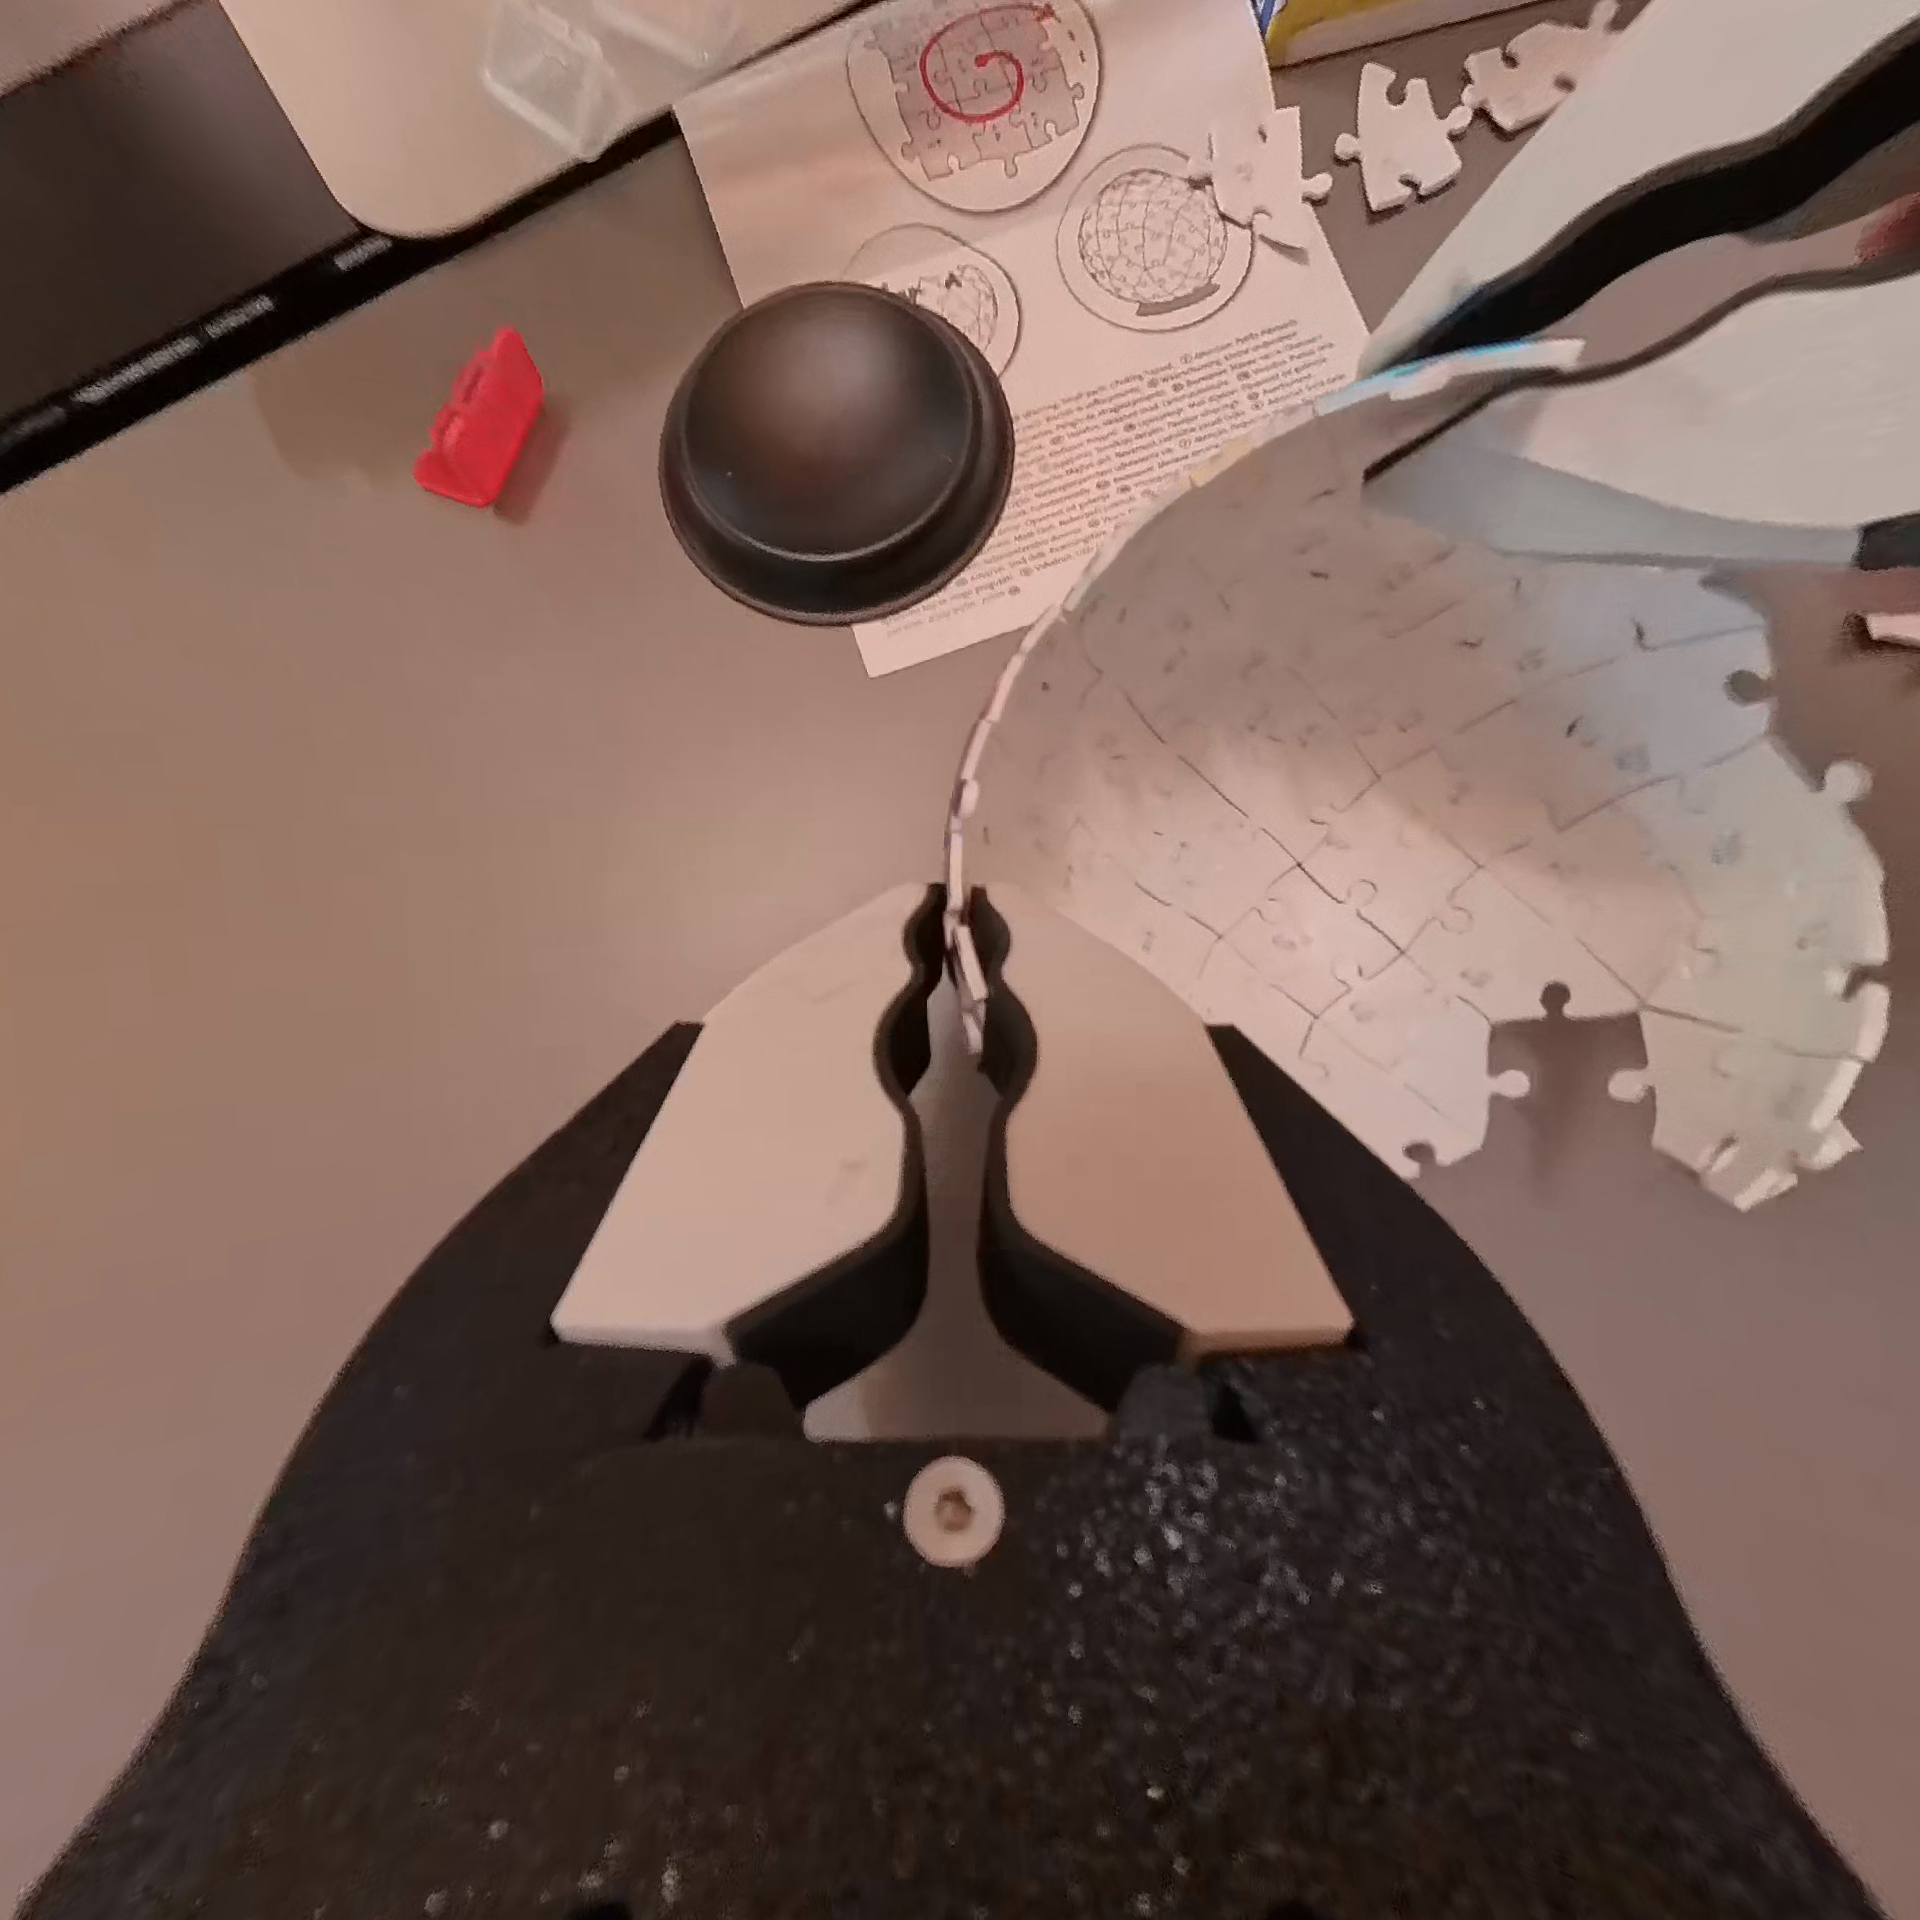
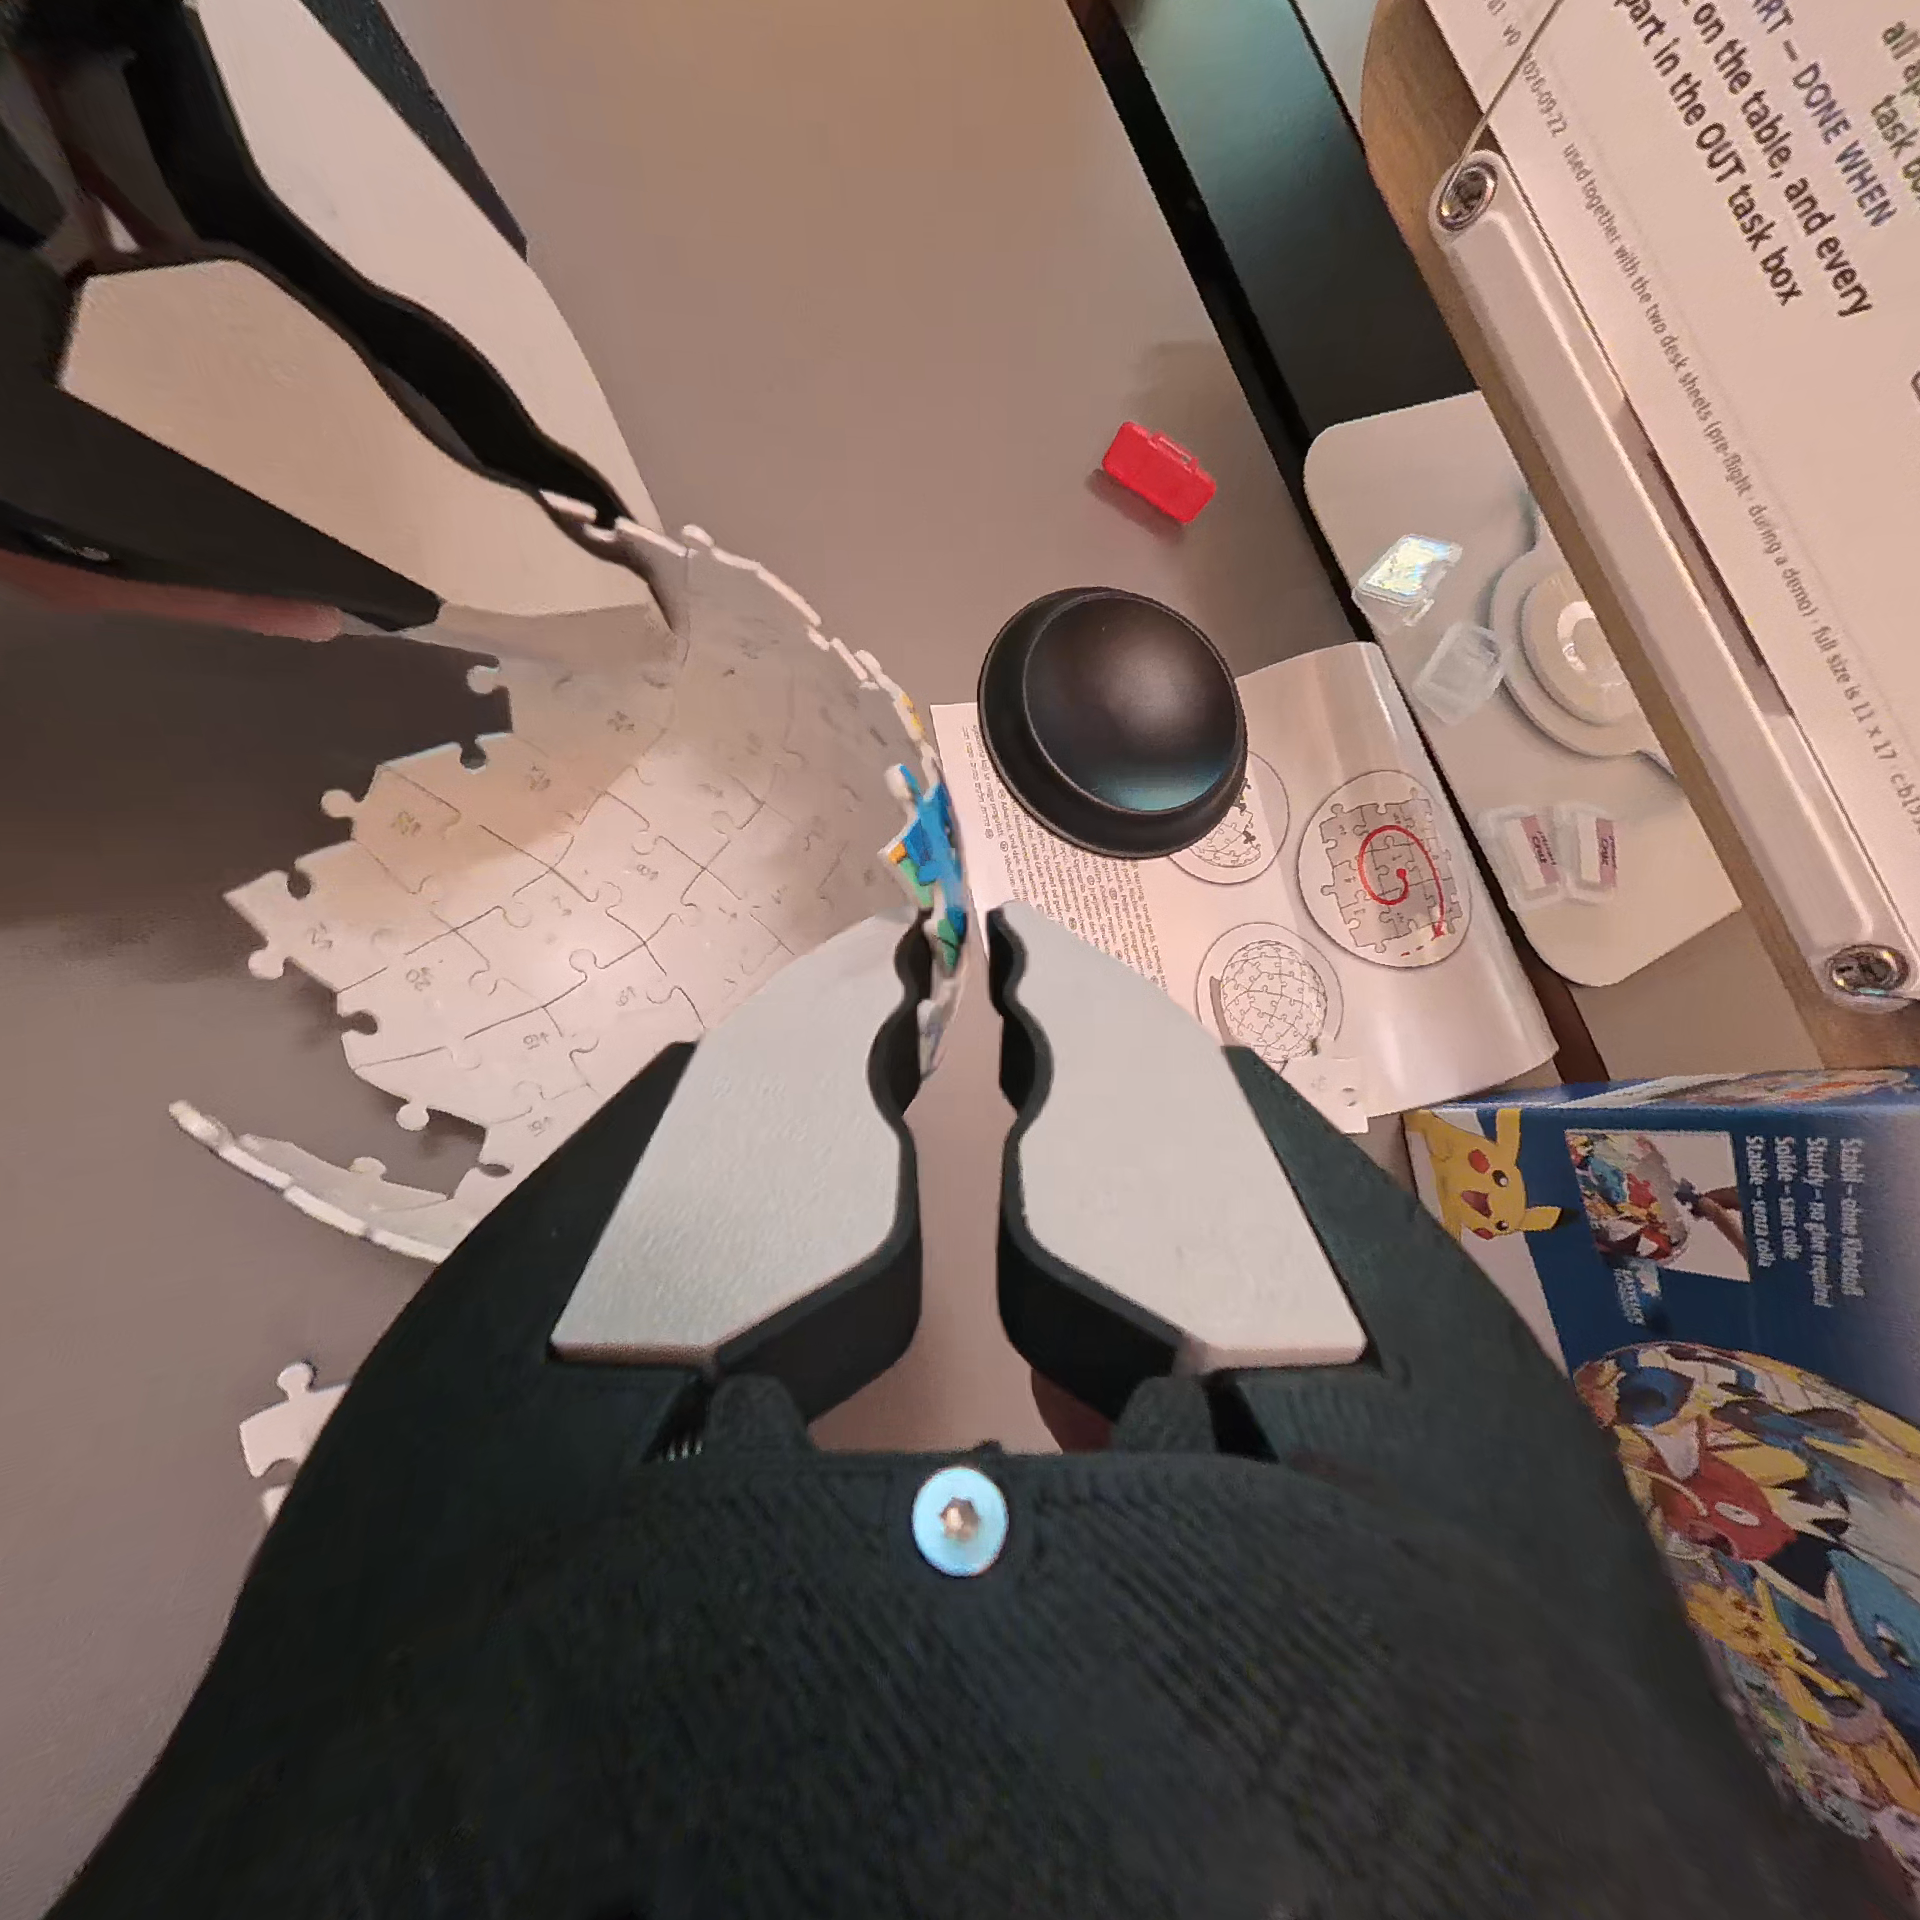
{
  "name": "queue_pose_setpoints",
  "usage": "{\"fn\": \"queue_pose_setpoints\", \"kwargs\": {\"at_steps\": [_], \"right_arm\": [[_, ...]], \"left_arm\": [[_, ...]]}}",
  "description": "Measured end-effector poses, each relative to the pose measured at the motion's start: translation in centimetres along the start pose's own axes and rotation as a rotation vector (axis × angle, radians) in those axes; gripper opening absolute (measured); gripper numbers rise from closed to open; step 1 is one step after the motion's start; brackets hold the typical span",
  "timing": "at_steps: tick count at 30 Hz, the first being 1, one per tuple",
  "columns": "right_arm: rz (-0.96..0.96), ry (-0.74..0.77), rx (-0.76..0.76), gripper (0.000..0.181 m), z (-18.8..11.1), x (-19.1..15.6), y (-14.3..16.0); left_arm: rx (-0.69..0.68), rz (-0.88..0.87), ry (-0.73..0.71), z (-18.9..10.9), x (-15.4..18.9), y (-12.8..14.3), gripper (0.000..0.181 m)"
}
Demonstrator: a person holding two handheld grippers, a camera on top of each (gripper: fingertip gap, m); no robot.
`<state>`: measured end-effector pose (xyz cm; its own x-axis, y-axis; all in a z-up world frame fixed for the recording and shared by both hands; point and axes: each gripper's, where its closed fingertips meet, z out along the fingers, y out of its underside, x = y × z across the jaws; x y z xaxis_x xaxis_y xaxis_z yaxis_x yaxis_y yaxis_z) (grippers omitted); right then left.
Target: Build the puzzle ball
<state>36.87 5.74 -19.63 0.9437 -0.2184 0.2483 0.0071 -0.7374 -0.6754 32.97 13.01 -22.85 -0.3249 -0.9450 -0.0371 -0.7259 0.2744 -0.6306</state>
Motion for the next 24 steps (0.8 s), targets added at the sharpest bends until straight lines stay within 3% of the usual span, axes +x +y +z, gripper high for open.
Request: {"fn": "queue_pose_setpoints", "kwargs": {"at_steps": [5,8,13,18,24], "right_arm": [[0.076,0.013,0.042,0.045,-1.5,0.2,0.3],[0.072,-0.010,0.092,0.055,-3.7,-0.8,-0.4],[-0.010,0.084,0.178,0.053,-6.0,-2.6,-2.6],[-0.123,0.340,0.180,0.039,-5.2,-2.4,-2.7],[-0.170,0.428,0.191,0.028,-4.2,-2.7,-1.9]], "left_arm": [[0.147,0.080,-0.083,-0.4,0.1,-1.3,0.003],[0.246,0.176,-0.180,-1.2,0.3,-2.2,0.003],[0.370,0.280,-0.351,-2.6,0.5,-3.2,0.003],[0.437,0.346,-0.453,-3.5,1.0,-3.2,0.003],[0.517,0.444,-0.544,-4.7,2.2,-3.2,0.003]]}}
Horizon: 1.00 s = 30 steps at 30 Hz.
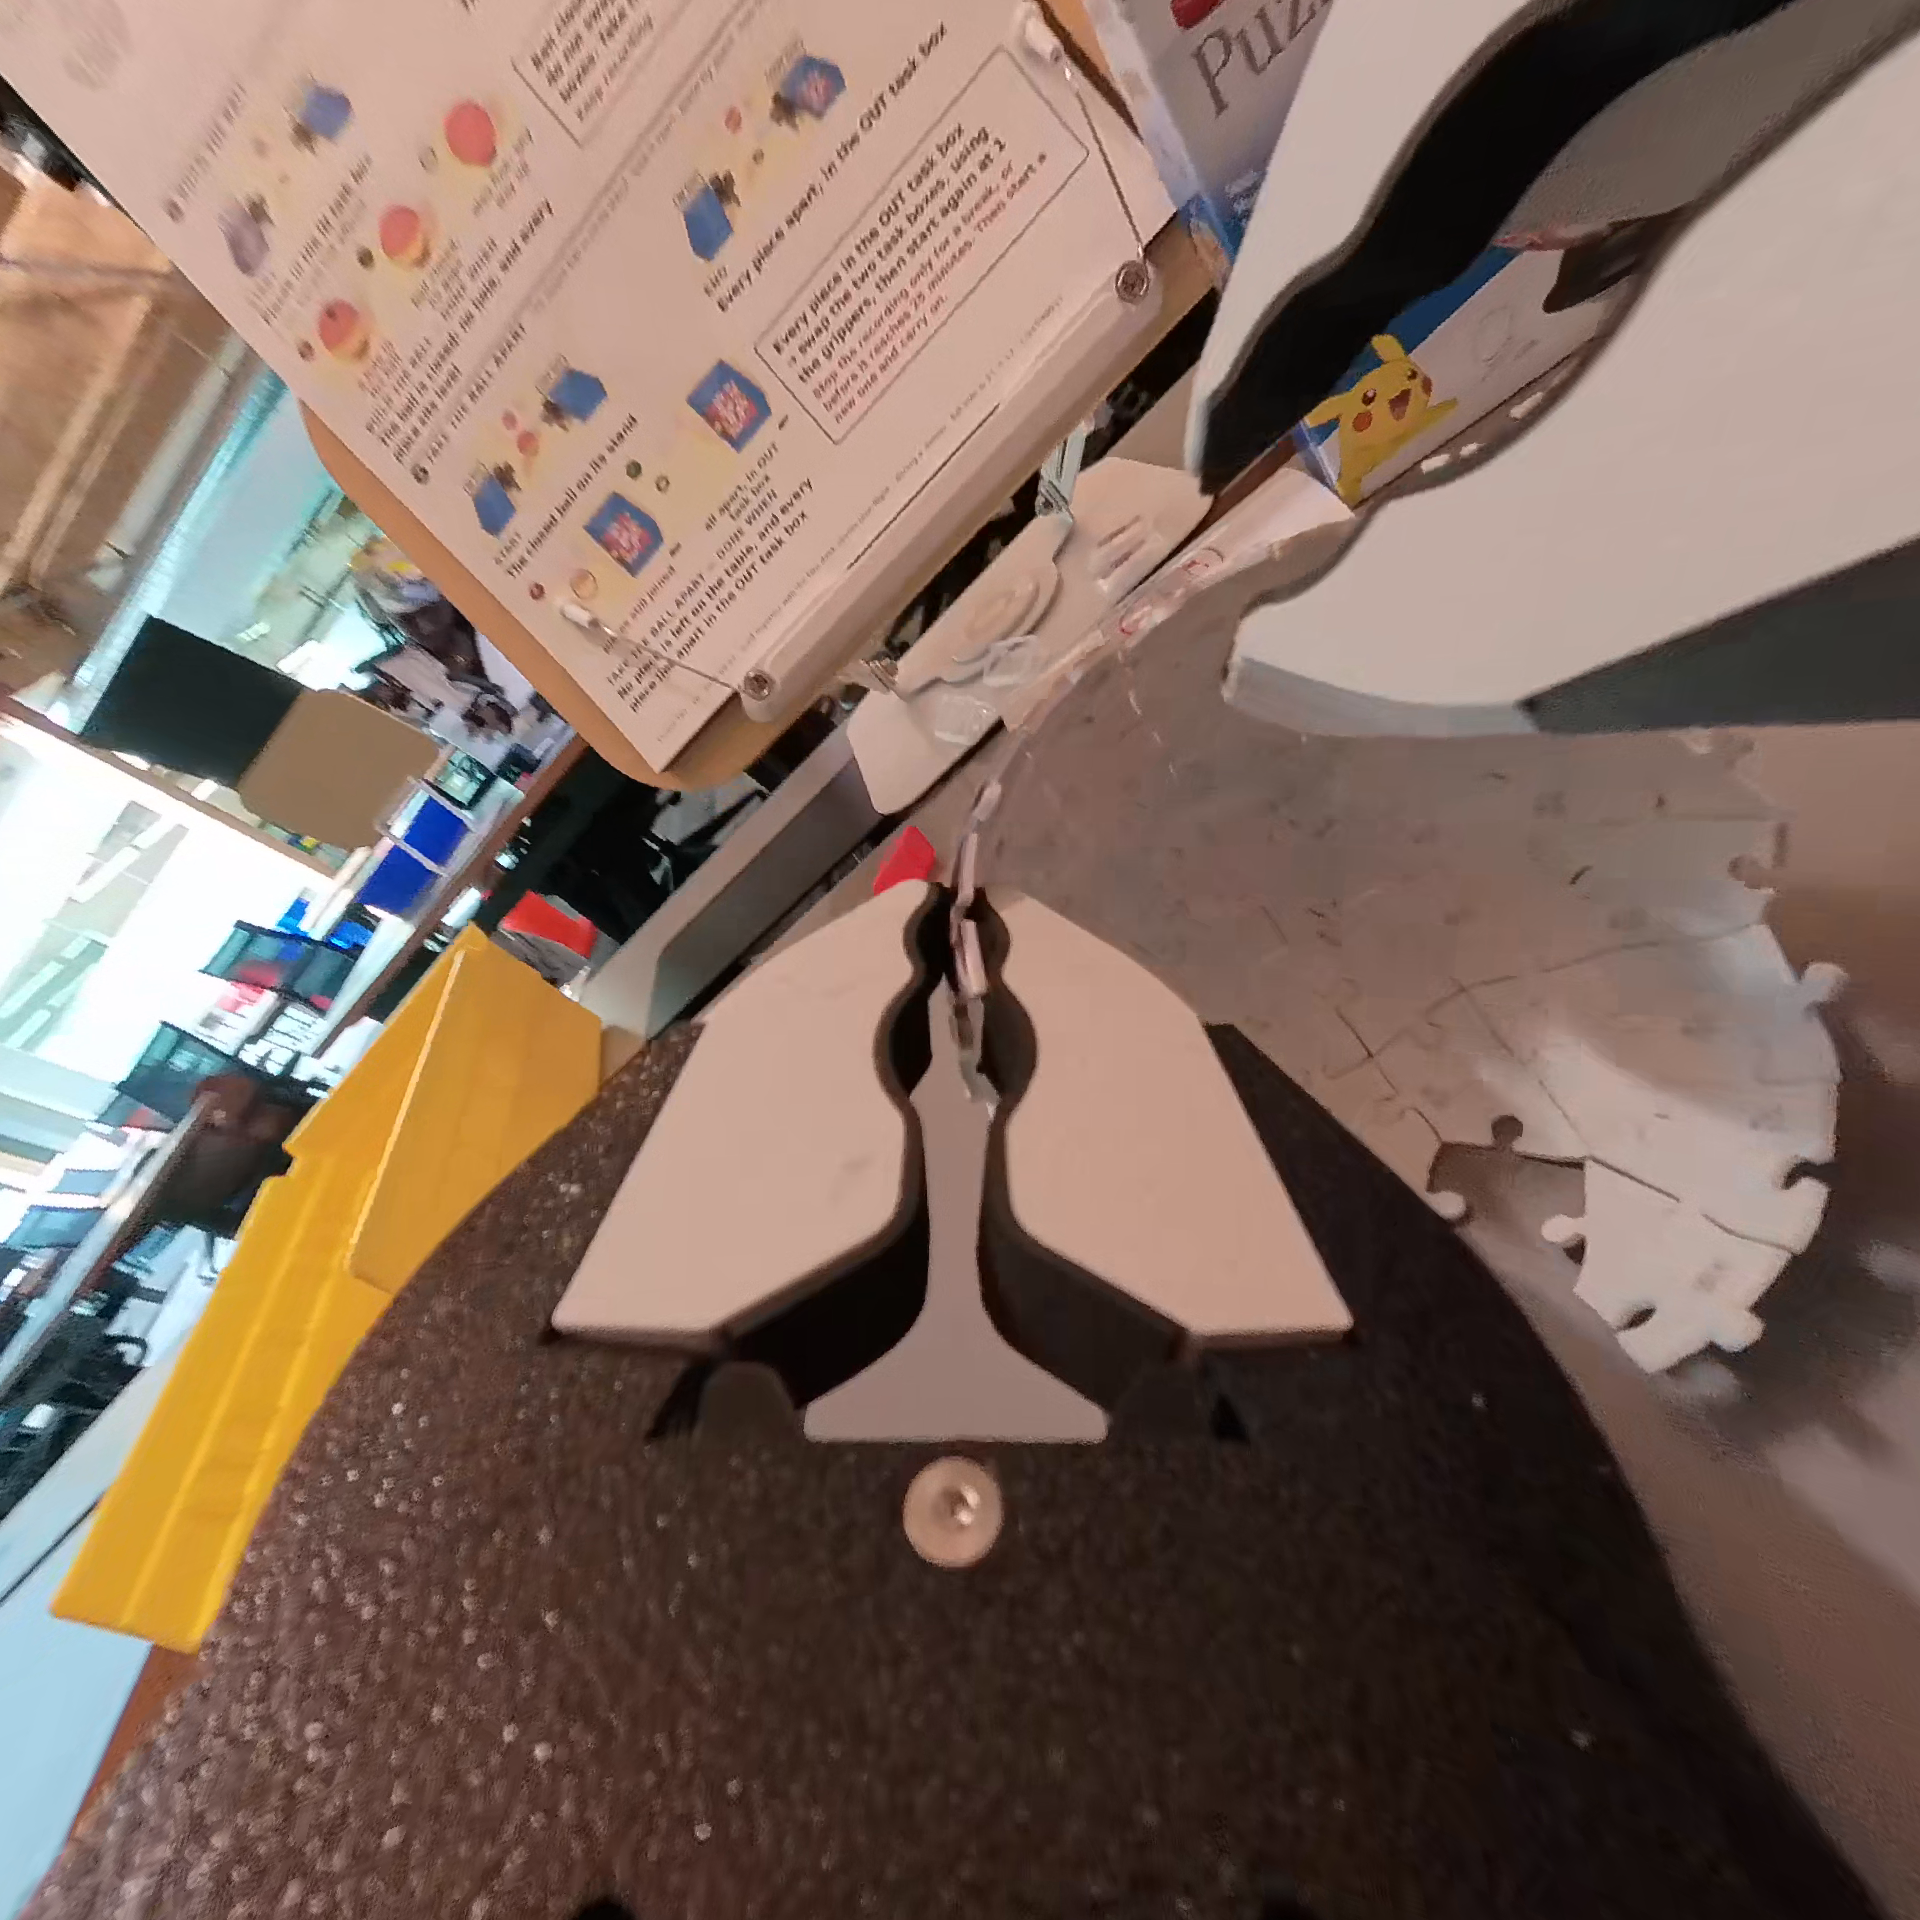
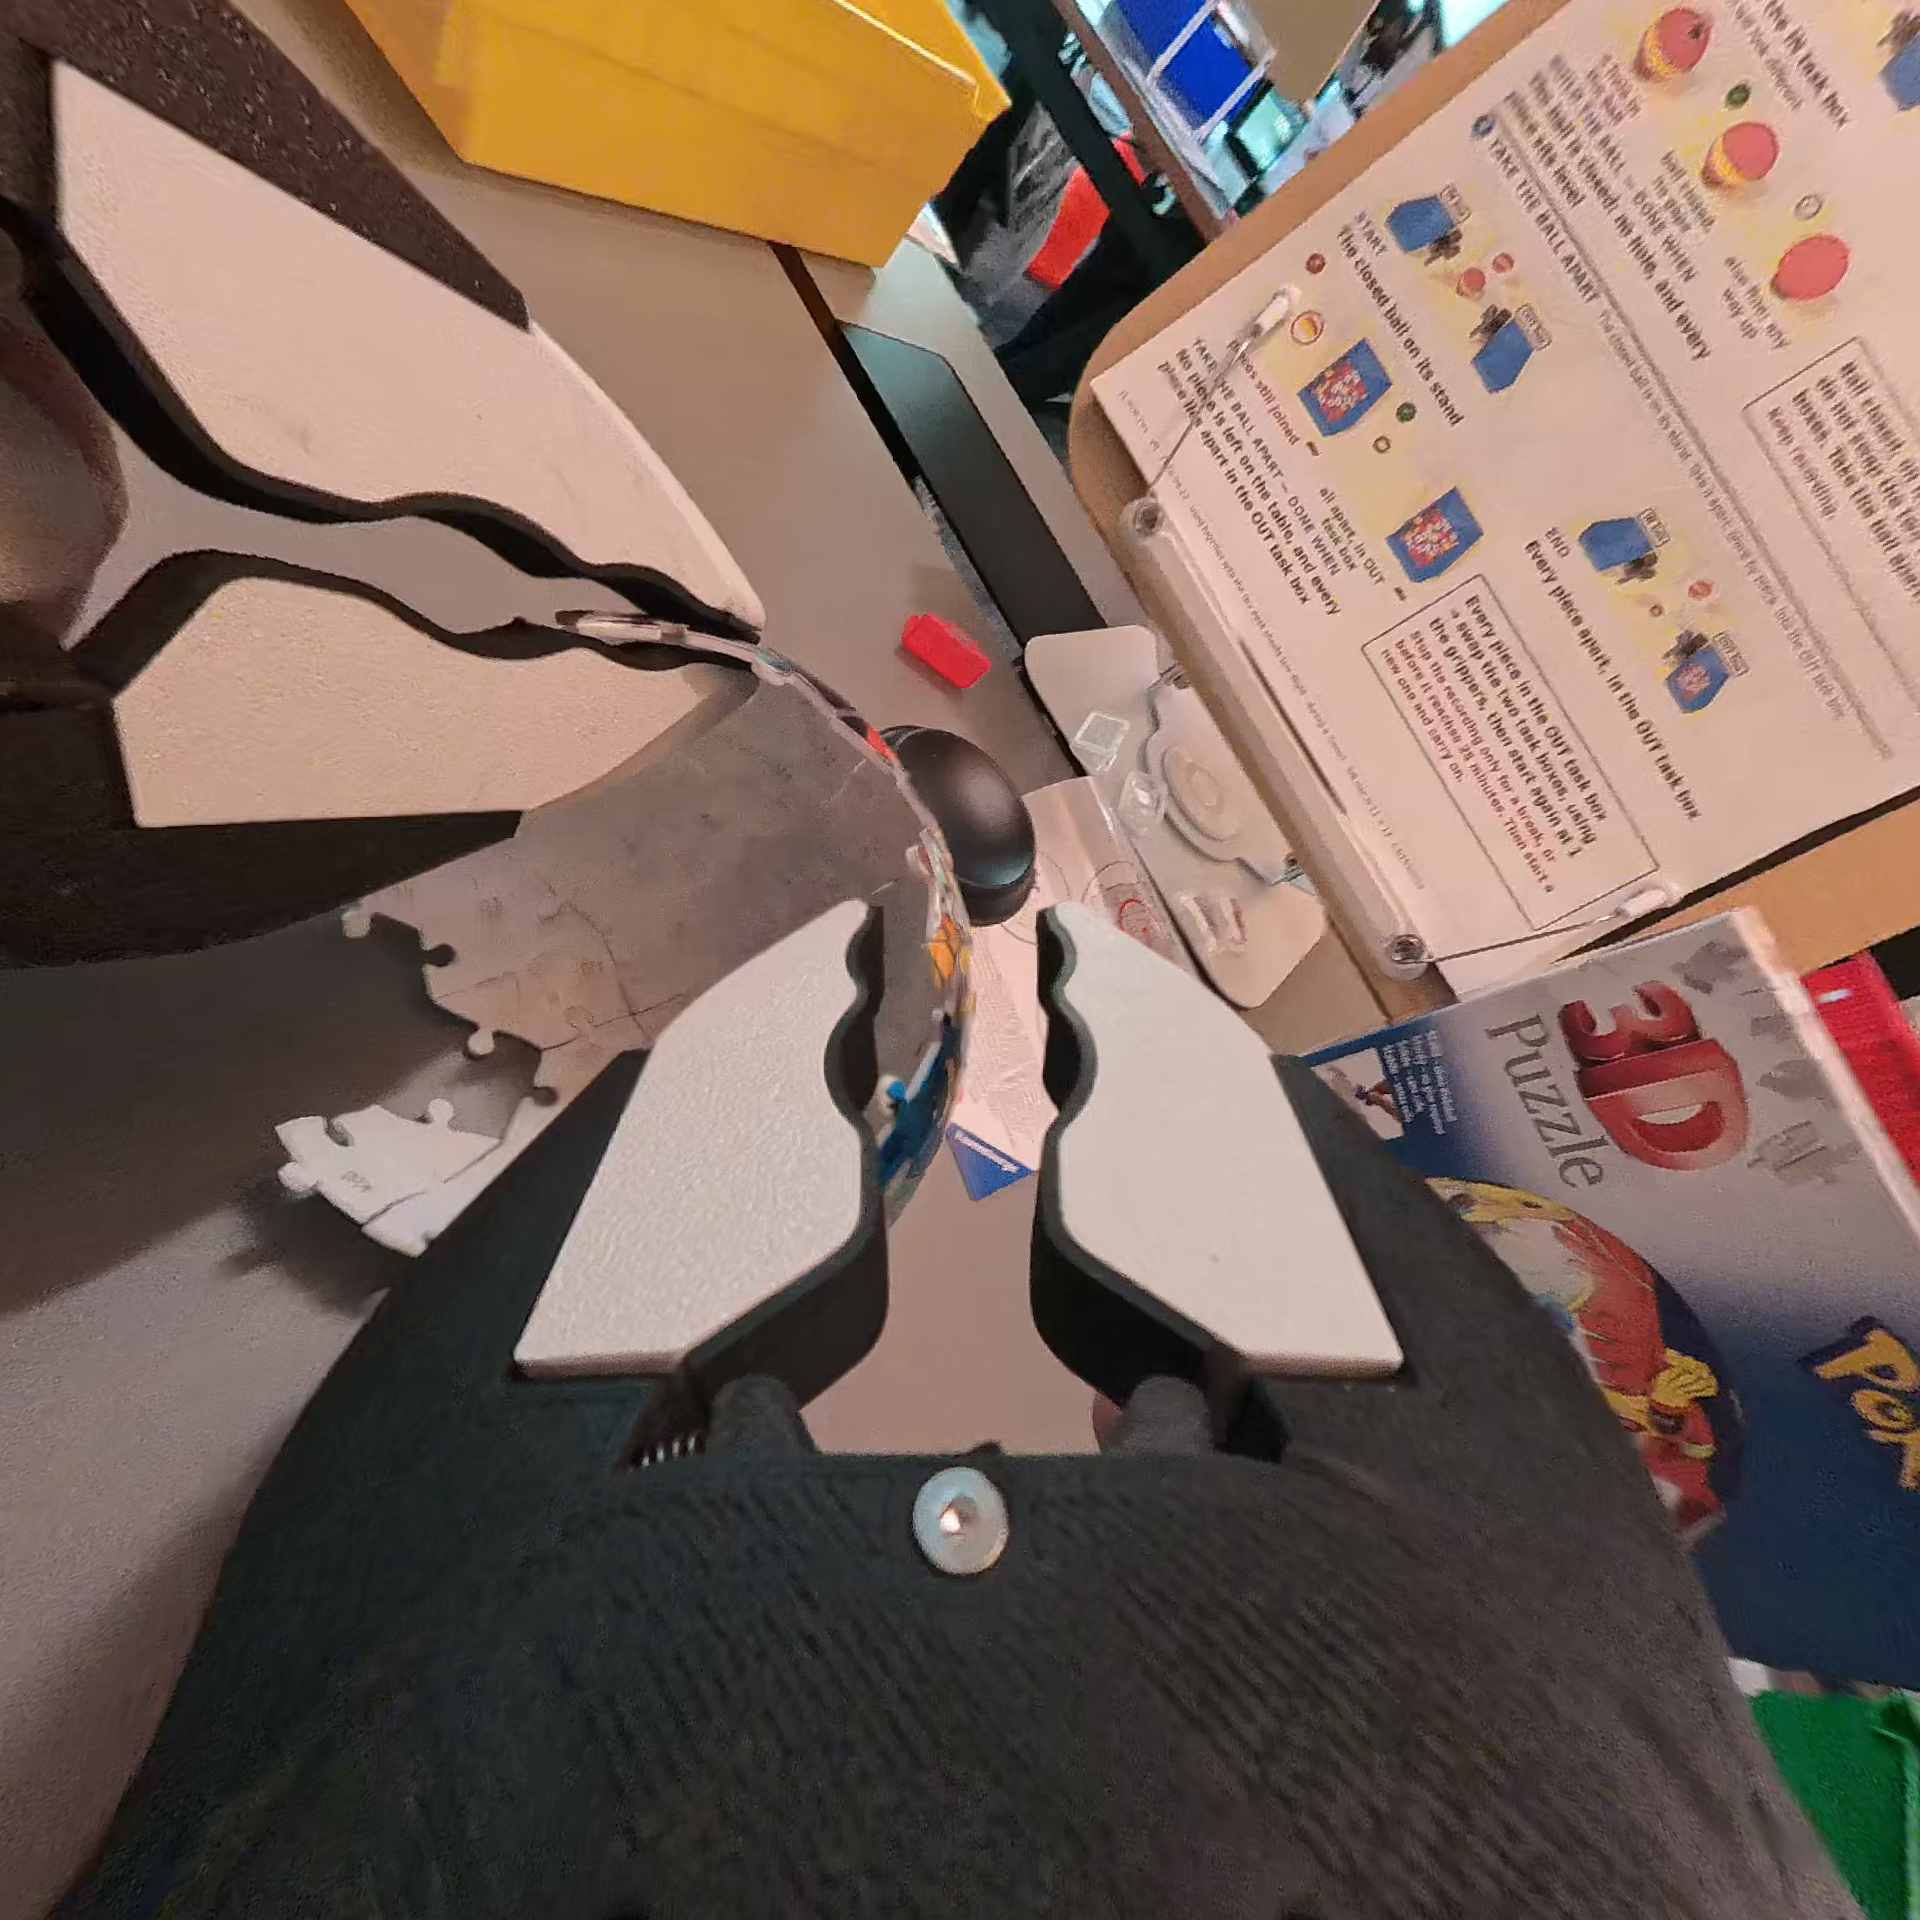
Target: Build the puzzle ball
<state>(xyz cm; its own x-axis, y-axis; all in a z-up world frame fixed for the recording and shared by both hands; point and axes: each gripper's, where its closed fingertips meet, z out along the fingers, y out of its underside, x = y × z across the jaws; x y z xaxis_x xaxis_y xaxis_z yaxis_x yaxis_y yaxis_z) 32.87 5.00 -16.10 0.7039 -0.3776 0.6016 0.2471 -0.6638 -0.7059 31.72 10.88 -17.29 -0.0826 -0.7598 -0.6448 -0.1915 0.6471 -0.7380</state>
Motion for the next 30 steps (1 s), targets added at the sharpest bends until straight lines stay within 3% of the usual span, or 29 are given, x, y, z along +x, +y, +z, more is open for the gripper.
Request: {"fn": "queue_pose_setpoints", "kwargs": {"at_steps": [5,25,30], "right_arm": [[-0.102,0.090,0.025,0.012,-0.2,-0.2,0.2],[-0.207,0.161,0.155,0.005,-0.3,-0.9,-0.8],[-0.225,0.193,0.161,0.004,-0.3,-0.8,-0.6]], "left_arm": [[0.057,0.061,-0.043,-0.7,0.1,-0.3,0.003],[0.237,0.212,-0.079,-2.3,0.1,-0.3,0.003],[0.246,0.154,-0.038,-2.5,0.3,0.0,0.011]]}}
